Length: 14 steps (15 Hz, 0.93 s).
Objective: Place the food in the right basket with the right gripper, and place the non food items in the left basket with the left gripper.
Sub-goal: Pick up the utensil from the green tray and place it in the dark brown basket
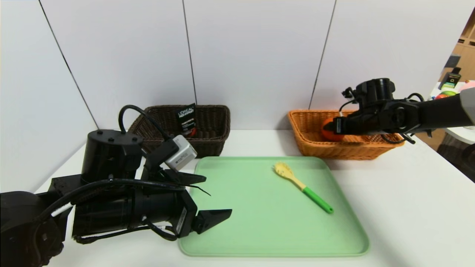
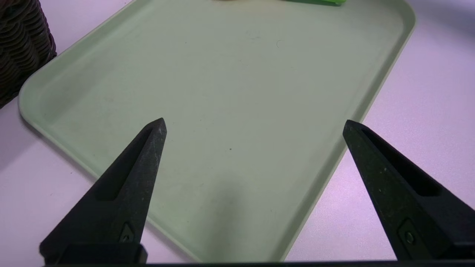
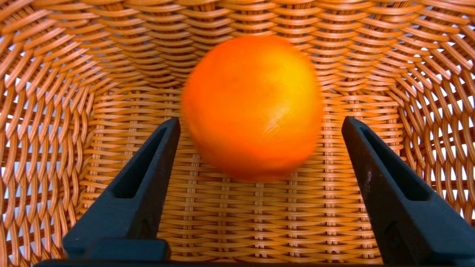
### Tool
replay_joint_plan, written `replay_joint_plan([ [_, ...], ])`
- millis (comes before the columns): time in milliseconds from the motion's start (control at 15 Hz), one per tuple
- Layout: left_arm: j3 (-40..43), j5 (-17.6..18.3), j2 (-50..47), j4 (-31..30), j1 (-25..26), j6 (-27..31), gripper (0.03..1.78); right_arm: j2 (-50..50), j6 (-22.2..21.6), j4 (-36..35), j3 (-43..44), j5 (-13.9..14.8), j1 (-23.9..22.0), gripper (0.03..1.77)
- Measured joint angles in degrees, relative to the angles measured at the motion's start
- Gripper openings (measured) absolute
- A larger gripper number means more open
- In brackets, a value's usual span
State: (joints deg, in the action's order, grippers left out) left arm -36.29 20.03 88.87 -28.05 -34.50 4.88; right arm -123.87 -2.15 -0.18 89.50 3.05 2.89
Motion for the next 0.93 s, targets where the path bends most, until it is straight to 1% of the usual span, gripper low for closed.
replay_joint_plan([
  [200, 0.02, 0.00, -0.32, 0.00, -0.01, 0.00, 1.69, 1.51, 0.06, 0.65, 0.44, 0.01, 0.02, 1.58],
  [333, 0.02, -0.05, -0.59, 0.00, -0.01, 0.00, 1.69, 4.19, 0.39, 2.30, 0.68, 0.00, 0.30, 1.61],
  [467, 0.02, -0.11, -0.80, 0.02, -0.01, -0.02, 1.69, 8.13, 0.74, 5.17, 0.96, -0.07, 0.57, 1.63],
  [667, 0.00, -0.05, -1.13, 0.02, 0.00, -0.04, 1.69, 15.26, 1.68, 11.48, 0.51, -0.63, 0.80, 1.66],
  [800, 0.00, -0.09, -1.19, 0.02, -0.01, -0.06, 1.69, 20.96, 1.88, 15.95, -2.11, -0.96, 1.12, 1.67],
  [933, -0.01, -0.18, -1.08, 0.02, -0.01, 0.00, 1.69, 27.19, 1.93, 17.79, -8.14, -1.15, 1.90, 1.68],
])
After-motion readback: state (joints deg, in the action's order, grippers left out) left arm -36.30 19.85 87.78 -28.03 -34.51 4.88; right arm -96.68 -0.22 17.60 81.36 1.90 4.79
